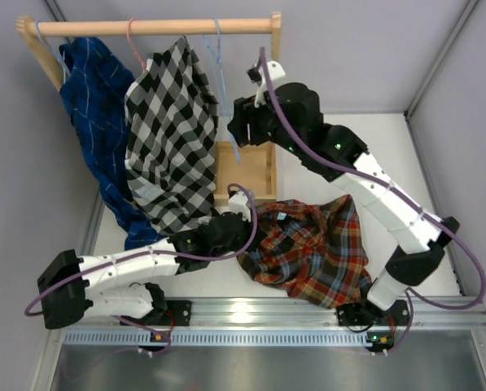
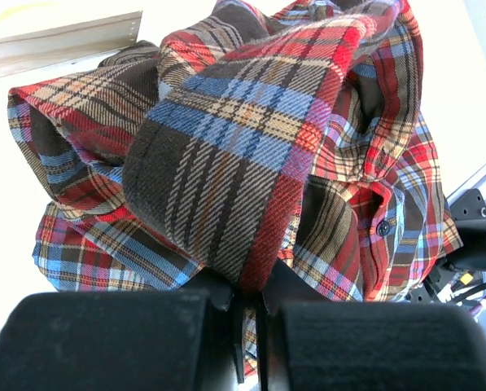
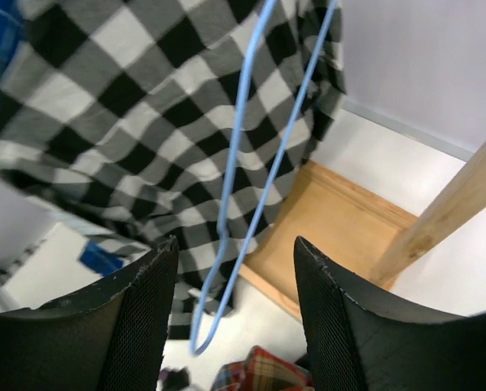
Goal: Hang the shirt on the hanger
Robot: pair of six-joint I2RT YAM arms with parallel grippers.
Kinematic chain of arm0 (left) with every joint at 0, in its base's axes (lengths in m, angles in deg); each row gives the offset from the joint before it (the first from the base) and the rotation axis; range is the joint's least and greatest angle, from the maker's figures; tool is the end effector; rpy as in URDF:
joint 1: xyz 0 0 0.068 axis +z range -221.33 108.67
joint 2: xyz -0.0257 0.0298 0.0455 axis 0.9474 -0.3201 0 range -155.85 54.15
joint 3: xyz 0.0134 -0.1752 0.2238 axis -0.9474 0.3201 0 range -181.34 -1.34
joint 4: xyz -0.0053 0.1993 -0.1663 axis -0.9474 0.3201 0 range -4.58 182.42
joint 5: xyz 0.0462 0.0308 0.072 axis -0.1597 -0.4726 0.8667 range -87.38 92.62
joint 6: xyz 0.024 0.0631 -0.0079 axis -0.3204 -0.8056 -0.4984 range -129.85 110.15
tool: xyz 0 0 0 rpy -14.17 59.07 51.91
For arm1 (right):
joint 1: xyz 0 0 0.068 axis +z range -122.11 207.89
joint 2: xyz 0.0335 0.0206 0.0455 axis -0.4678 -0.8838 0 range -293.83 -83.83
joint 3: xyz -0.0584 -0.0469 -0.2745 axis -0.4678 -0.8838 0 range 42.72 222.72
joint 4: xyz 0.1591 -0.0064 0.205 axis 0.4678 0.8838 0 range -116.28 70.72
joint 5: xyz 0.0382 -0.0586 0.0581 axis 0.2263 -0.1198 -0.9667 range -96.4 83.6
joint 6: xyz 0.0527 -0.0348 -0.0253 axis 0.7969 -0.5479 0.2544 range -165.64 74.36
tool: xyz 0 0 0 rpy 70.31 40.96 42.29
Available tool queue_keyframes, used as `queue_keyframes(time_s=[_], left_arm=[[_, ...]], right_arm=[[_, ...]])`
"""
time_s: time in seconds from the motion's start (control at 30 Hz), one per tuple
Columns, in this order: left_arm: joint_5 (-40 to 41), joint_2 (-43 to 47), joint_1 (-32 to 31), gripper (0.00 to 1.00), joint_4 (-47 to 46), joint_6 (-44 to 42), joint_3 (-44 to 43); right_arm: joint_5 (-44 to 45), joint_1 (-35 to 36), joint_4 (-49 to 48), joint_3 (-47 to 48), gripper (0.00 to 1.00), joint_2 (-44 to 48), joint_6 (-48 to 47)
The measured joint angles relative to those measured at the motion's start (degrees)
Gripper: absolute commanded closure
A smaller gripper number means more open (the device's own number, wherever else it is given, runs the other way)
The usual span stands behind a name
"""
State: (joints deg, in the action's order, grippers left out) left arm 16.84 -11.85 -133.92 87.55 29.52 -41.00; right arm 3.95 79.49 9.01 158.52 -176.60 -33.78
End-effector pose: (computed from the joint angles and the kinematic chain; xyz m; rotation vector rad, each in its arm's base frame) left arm 0.1333 -0.2279 0.2511 0.2769 2.1430 -0.8273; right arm 0.2303 0.2746 0.5124 -0.4940 1.7578 0.6317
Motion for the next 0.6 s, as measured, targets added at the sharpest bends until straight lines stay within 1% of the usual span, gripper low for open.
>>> queue_keyframes(time_s=[0.03, 0.1, 0.13, 0.17, 0.23, 0.27, 0.33, 0.37, 0.43, 0.47, 0.57, 0.6], left_arm=[[0.1, 0.0, 0.0, 1.00, 0.0, 0.2, 0.1], [0.2, 0.0, 0.0, 1.00, -0.2, 0.3, 0.2], [0.3, 0.0, 0.0, 1.00, -0.3, 0.4, 0.2], [0.4, 0.1, 0.0, 1.00, -0.5, 0.5, 0.2], [0.7, 0.5, 0.0, 1.00, -0.7, 0.8, 0.6], [1.0, 0.6, 0.0, 1.00, -0.7, 0.8, 0.7], [1.3, 0.7, 0.0, 1.00, -0.7, 1.0, 0.7], [1.4, 0.7, 0.0, 1.00, -0.7, 1.0, 0.8], [1.5, 0.7, 0.0, 1.00, -0.7, 1.0, 0.8], [1.5, 0.7, 0.0, 1.00, -0.7, 1.0, 0.8], [1.7, 0.7, 0.0, 1.00, -0.7, 1.0, 0.8], [1.7, 0.7, 0.0, 1.00, -0.7, 1.0, 0.8]], right_arm=[[1.4, 0.0, 0.9, 1.6, 0.44, -1.9, -0.8], [3.2, 0.0, 2.5, 4.6, 0.48, -5.3, -2.4], [4.0, 0.0, 3.4, 6.3, 0.51, -7.1, -3.1], [4.6, 0.0, 3.9, 7.6, 0.57, -8.7, -3.8], [5.6, 0.0, 4.8, 8.7, 0.62, -10.6, -4.6], [6.0, -0.1, 5.2, 8.8, 0.68, -11.1, -4.8], [6.8, -0.4, 6.0, 8.8, 0.73, -11.9, -5.5], [7.2, -0.5, 6.3, 8.8, 0.79, -12.0, -5.6], [7.7, -1.0, 6.5, 8.8, 0.83, -12.2, -5.8], [7.9, -1.2, 6.5, 8.9, 0.90, -12.2, -5.9], [8.1, -1.6, 6.5, 9.2, 1.00, -12.4, -6.2], [8.2, -1.6, 6.5, 9.2, 1.00, -12.4, -6.1]])
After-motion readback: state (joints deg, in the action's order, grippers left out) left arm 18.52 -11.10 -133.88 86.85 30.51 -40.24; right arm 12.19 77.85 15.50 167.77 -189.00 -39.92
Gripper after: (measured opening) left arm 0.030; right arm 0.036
